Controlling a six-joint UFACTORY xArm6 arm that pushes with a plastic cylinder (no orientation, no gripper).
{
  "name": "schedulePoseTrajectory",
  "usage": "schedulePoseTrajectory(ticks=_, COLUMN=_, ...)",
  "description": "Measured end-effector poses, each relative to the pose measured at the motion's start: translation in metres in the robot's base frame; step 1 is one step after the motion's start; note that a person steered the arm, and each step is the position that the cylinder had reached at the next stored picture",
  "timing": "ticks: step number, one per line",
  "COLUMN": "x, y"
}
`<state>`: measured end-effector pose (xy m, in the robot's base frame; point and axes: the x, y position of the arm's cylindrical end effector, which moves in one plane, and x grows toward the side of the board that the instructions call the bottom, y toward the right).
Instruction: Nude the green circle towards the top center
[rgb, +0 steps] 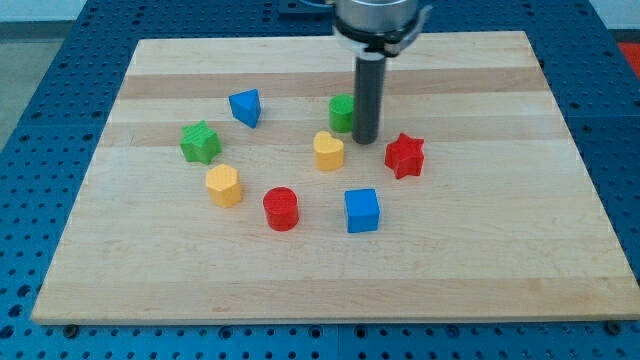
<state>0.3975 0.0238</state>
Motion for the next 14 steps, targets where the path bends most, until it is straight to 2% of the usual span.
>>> schedulePoseTrajectory(ticks=2, x=0.0, y=-0.022)
schedulePoseTrajectory(ticks=4, x=0.0, y=0.028)
schedulePoseTrajectory(ticks=8, x=0.0, y=0.0)
schedulePoseTrajectory(ticks=14, x=-0.048, y=-0.026)
